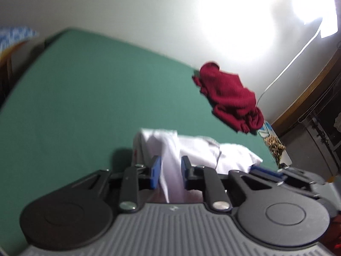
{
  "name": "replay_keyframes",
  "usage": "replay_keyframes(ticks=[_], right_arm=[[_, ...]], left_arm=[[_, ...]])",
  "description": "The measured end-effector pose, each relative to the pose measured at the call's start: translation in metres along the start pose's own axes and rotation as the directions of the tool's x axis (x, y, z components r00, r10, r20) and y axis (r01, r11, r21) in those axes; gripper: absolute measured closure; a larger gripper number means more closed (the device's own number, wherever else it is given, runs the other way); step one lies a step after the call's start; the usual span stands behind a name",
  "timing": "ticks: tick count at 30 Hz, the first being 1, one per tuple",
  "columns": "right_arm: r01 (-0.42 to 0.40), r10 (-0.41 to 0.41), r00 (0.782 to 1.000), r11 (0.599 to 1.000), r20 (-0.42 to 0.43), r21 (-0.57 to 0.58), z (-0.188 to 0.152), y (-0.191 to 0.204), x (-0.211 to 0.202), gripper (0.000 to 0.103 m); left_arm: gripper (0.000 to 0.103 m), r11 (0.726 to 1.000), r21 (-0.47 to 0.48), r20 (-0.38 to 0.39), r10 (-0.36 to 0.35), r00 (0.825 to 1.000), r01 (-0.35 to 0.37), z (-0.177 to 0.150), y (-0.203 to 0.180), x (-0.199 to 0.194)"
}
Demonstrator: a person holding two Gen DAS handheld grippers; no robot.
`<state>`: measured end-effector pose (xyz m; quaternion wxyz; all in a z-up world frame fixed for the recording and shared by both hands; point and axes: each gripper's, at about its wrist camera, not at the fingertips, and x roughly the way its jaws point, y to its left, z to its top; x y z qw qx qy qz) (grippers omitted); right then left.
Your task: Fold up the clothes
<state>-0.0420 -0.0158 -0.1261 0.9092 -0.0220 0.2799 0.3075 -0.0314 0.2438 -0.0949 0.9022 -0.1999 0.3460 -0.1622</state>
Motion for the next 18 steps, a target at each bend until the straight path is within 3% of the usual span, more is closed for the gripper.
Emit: replay_keyframes(ticks=[3,5,7,10,13,14,16,18], right_arm=[[-0.035,0.033,0.996,0.999,-0.083,-0.031,-0.001,0.010,0.035,0.084],[-0.039,0.031,0.991,0.998,-0.128,-0.056,-0.004,0.014,0.049,0.084],[-0.026,0.020,0.994,0.998,-0.106,-0.058,-0.003,0.015,0.048,0.084],[-0.058,0.058,0.997,0.998,-0.057,-0.002,0.003,0.012,0.035,0.080],[-0.134,0.133,0.990,0.991,-0.041,-0.016,0.004,0.022,0.031,0.065],[-0.150,0.148,0.988,0.988,-0.043,-0.023,0.004,0.026,0.034,0.065],[-0.170,0.168,0.985,0.985,-0.048,-0.034,0.004,0.033,0.040,0.073],[-0.141,0.140,0.989,0.990,-0.048,-0.022,0.006,0.029,0.044,0.096]], left_arm=[[0.087,0.999,0.039,0.005,0.001,1.000,-0.001,0.010,-0.004,-0.003],[0.086,0.997,0.066,-0.019,0.051,0.999,-0.050,0.010,-0.005,0.004],[0.081,0.997,0.043,-0.063,0.060,0.996,-0.058,0.005,0.005,0.010],[0.054,0.998,-0.028,-0.110,0.058,0.992,-0.062,-0.009,0.028,0.012],[0.052,0.992,-0.112,-0.146,0.045,0.988,-0.062,-0.019,0.047,0.015],[0.052,0.989,-0.136,-0.148,0.038,0.988,-0.058,-0.021,0.051,0.015],[0.052,0.988,-0.149,-0.141,0.026,0.990,-0.047,-0.023,0.053,0.013],[0.044,0.992,-0.116,-0.135,0.034,0.990,-0.050,-0.024,0.049,0.011]])
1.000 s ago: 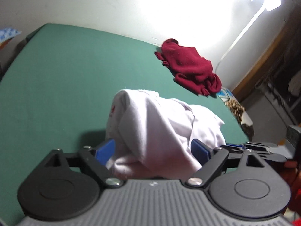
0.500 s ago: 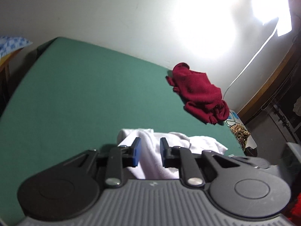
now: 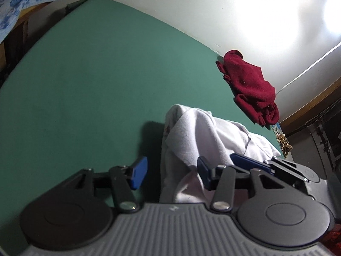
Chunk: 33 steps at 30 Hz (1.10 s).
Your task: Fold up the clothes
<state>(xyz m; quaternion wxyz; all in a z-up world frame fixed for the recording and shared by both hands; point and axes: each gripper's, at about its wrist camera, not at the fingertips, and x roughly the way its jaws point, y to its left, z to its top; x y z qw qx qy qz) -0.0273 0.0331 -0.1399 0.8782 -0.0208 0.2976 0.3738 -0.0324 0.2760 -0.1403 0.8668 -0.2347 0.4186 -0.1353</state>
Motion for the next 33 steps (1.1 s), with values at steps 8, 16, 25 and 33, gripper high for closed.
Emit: replay_keyframes(ticks=[8,16,25,33], right_arm=[[0.100,-0.105,0.994,0.944,-0.003,0.316,-0.007,-0.056,-0.016,0.098],[0.111,-0.149,0.985,0.935,0.088,0.336,-0.010,-0.053,-0.043,0.077],[0.017,-0.010,0.999,0.982,0.040,-0.186,0.012,0.019,0.000,0.075],[0.069,-0.092,0.991,0.974,-0.100,-0.214,0.013,0.006,0.030,0.083]], left_arm=[[0.035,0.954,0.291,-0.007,0.082,0.997,-0.076,-0.018,-0.037,0.004],[0.025,0.841,0.502,0.127,0.161,0.979,-0.203,-0.015,-0.077,0.012],[0.028,0.721,0.649,0.144,0.197,0.970,-0.243,-0.025,-0.092,0.016],[0.025,0.678,0.683,0.149,0.235,0.961,-0.272,-0.041,-0.084,0.009]])
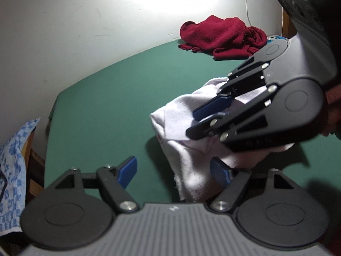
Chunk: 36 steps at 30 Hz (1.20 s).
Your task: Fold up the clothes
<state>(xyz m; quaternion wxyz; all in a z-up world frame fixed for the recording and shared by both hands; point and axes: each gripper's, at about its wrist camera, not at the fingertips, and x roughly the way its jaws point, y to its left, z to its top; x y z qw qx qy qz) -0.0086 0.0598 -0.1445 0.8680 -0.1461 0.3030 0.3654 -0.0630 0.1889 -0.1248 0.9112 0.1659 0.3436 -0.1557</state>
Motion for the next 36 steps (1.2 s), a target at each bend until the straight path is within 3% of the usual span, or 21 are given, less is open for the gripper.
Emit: replay_keyframes(ticks=[2,5,7,9,11,14,17,18,21,25,27,29,32,35,36], right_arm=[[0.012,-0.013,1.000,0.999,0.014,0.041,-0.001,-0.008,-0.006,0.092],[-0.031,0.015,0.997,0.977,0.077,0.211,-0.010,-0.028,-0.023,0.094],[-0.119,0.076,0.989,0.921,0.129,0.372,-0.017,-0.044,-0.031,0.095],[-0.197,0.124,0.977,0.838,0.173,0.509,-0.026,-0.059,-0.036,0.095],[-0.244,0.145,0.967,0.763,0.209,0.599,-0.032,-0.068,-0.039,0.095],[-0.283,0.147,0.956,0.684,0.253,0.672,-0.036,-0.077,-0.040,0.096],[-0.353,0.177,0.933,0.617,0.314,0.703,-0.034,-0.080,-0.046,0.097],[-0.369,0.184,0.927,0.607,0.327,0.704,-0.033,-0.080,-0.048,0.097],[-0.384,0.186,0.920,0.601,0.344,0.701,-0.030,-0.080,-0.055,0.097],[-0.411,0.191,0.909,0.563,0.370,0.718,-0.037,-0.090,-0.068,0.100],[-0.439,0.217,0.897,0.547,0.386,0.713,-0.038,-0.089,-0.068,0.100],[-0.458,0.242,0.888,0.540,0.391,0.706,-0.038,-0.087,-0.069,0.100],[-0.429,0.261,0.903,0.576,0.341,0.696,-0.039,-0.077,-0.062,0.100],[-0.364,0.250,0.931,0.653,0.265,0.664,-0.038,-0.066,-0.058,0.093],[-0.343,0.239,0.939,0.675,0.245,0.654,-0.037,-0.064,-0.058,0.087]], left_arm=[[0.025,1.000,0.017,0.017,0.002,1.000,-0.002,0.001,-0.004,-0.001],[0.025,0.998,0.059,0.051,-0.008,0.999,0.005,0.007,-0.015,-0.001],[0.025,0.996,0.092,0.075,-0.017,0.997,0.011,0.012,-0.023,0.000],[0.025,0.991,0.130,0.092,-0.029,0.995,0.017,0.019,-0.031,0.002],[0.025,0.985,0.172,0.110,-0.041,0.993,0.021,0.024,-0.039,0.004],[0.024,0.976,0.214,0.108,-0.050,0.993,0.025,0.027,-0.044,0.012],[0.036,0.971,0.234,0.093,-0.075,0.993,0.051,0.032,-0.043,0.021],[0.046,0.969,0.238,0.087,-0.087,0.992,0.064,0.034,-0.042,0.024],[0.073,0.949,0.292,0.067,-0.147,0.987,0.122,0.035,-0.041,0.022],[0.080,0.914,0.379,0.028,-0.169,0.985,0.146,0.024,-0.034,0.013],[0.092,0.912,0.380,-0.002,-0.167,0.986,0.155,0.017,-0.024,0.005],[0.093,0.916,0.365,-0.017,-0.170,0.985,0.164,0.011,-0.014,-0.006],[0.092,0.930,0.340,-0.035,-0.135,0.990,0.139,0.003,-0.005,-0.010],[0.091,0.942,0.322,-0.039,-0.086,0.996,0.094,-0.002,-0.003,-0.008],[0.086,0.945,0.315,-0.024,-0.087,0.996,0.090,-0.002,-0.006,-0.010]])
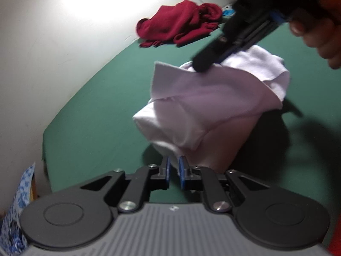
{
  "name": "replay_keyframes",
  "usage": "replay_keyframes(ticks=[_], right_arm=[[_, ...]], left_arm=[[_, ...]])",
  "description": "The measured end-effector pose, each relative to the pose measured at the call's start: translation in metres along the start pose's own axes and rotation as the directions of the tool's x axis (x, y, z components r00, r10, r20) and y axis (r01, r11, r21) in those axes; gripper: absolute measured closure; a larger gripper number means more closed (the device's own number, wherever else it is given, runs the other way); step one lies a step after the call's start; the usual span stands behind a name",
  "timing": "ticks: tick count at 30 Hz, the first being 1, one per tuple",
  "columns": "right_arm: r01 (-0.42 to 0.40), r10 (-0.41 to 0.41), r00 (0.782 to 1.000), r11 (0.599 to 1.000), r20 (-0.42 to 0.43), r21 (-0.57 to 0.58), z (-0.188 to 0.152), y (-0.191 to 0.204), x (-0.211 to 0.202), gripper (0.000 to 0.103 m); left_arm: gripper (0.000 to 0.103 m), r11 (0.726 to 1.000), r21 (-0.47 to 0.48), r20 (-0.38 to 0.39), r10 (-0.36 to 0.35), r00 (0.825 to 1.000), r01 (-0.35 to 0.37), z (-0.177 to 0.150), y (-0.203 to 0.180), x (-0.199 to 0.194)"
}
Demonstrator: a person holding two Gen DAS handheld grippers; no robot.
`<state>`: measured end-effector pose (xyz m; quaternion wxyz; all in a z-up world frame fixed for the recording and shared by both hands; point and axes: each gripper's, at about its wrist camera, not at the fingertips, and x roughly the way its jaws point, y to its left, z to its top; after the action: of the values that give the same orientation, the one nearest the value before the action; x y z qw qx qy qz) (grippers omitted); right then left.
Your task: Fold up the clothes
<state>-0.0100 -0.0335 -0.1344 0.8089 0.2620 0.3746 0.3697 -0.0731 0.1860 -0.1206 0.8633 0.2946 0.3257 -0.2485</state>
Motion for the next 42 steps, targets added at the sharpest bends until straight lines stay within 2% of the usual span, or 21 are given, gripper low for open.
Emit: replay_keyframes(ticks=[1,2,3,5,8,12,14,15,18,19,22,24,28,29,33,35,36,38,39,40,42], right_arm=[[0.020,-0.020,1.000,1.000,0.001,-0.022,-0.001,0.002,0.000,0.080],[0.036,-0.035,0.999,0.998,0.011,-0.042,0.000,0.004,-0.001,0.077],[0.052,-0.051,0.998,0.997,0.022,-0.062,0.000,0.005,-0.002,0.072],[0.078,-0.074,0.996,0.991,0.041,-0.110,0.002,0.010,-0.001,0.065],[0.110,-0.107,0.994,0.977,0.024,-0.182,0.004,0.016,0.011,0.064],[0.189,-0.204,0.978,0.954,-0.041,-0.234,-0.001,0.015,0.038,0.065],[0.241,-0.266,0.961,0.939,-0.077,-0.244,-0.005,0.011,0.051,0.079],[0.247,-0.273,0.958,0.940,-0.086,-0.236,-0.006,0.008,0.053,0.099],[0.173,-0.185,0.981,0.970,-0.054,-0.170,-0.005,0.003,0.038,0.099],[0.149,-0.158,0.987,0.975,-0.040,-0.166,-0.004,0.004,0.031,0.099],[0.089,-0.090,0.996,0.984,-0.001,-0.152,-0.001,0.006,0.012,0.099],[0.095,-0.097,0.995,0.987,-0.006,-0.129,-0.002,0.001,0.002,0.099],[0.200,-0.217,0.971,0.968,-0.100,-0.152,-0.018,-0.009,0.006,0.096],[0.204,-0.219,0.969,0.969,-0.110,-0.138,-0.022,-0.012,0.004,0.094],[0.209,-0.212,0.977,0.972,-0.017,-0.110,-0.023,-0.013,-0.024,0.087],[0.286,-0.280,0.958,0.951,0.061,-0.119,-0.020,-0.016,-0.043,0.080],[0.344,-0.333,0.938,0.930,0.097,-0.129,-0.019,-0.017,-0.049,0.074],[0.447,-0.426,0.891,0.884,0.157,-0.140,-0.017,-0.021,-0.060,0.066],[0.470,-0.449,0.879,0.872,0.160,-0.137,-0.017,-0.025,-0.061,0.065],[0.474,-0.455,0.877,0.871,0.154,-0.126,-0.017,-0.028,-0.060,0.065],[0.454,-0.439,0.888,0.884,0.133,-0.110,-0.020,-0.032,-0.055,0.065]], left_arm=[[0.083,1.000,-0.008,0.015,0.004,1.000,-0.004,0.001,-0.002,-0.001],[0.075,1.000,0.004,0.035,0.008,0.999,-0.008,0.002,-0.006,-0.003],[0.060,1.000,0.026,0.053,0.015,0.999,-0.016,0.004,-0.012,-0.003],[0.048,0.997,0.071,0.082,0.029,0.996,-0.035,0.007,-0.022,-0.001],[0.051,0.994,0.108,0.070,0.028,0.997,-0.035,0.012,-0.031,0.018],[0.062,0.995,0.099,0.040,0.021,0.999,-0.025,0.009,-0.032,0.035],[0.071,0.996,0.088,0.037,0.001,0.999,-0.004,0.008,-0.029,0.033],[0.078,0.996,0.090,0.035,-0.006,0.999,0.003,0.007,-0.029,0.032],[0.089,0.994,0.109,0.032,-0.028,0.999,0.024,0.005,-0.032,0.023],[0.090,0.993,0.109,0.037,-0.041,0.998,0.037,0.005,-0.032,0.019],[0.090,0.993,0.089,0.050,-0.082,0.995,0.077,0.006,-0.033,0.008],[0.090,0.992,0.075,0.047,-0.105,0.993,0.101,0.004,-0.036,0.008],[0.090,0.990,0.076,0.014,-0.119,0.993,0.117,0.001,-0.042,0.026],[0.090,0.990,0.078,0.011,-0.120,0.993,0.119,0.001,-0.042,0.025],[0.089,0.991,0.067,-0.010,-0.117,0.993,0.117,-0.003,-0.038,0.021],[0.084,0.993,0.056,-0.021,-0.107,0.994,0.108,-0.005,-0.035,0.020],[0.076,0.994,0.049,-0.022,-0.101,0.995,0.102,-0.006,-0.033,0.020],[0.071,0.996,0.016,-0.012,-0.092,0.996,0.092,-0.006,-0.026,0.017],[0.071,0.996,0.000,-0.005,-0.085,0.996,0.085,-0.006,-0.023,0.016],[0.070,0.997,-0.009,0.001,-0.078,0.997,0.078,-0.005,-0.020,0.016],[0.064,0.997,-0.005,0.010,-0.074,0.997,0.074,-0.002,-0.021,0.016]])
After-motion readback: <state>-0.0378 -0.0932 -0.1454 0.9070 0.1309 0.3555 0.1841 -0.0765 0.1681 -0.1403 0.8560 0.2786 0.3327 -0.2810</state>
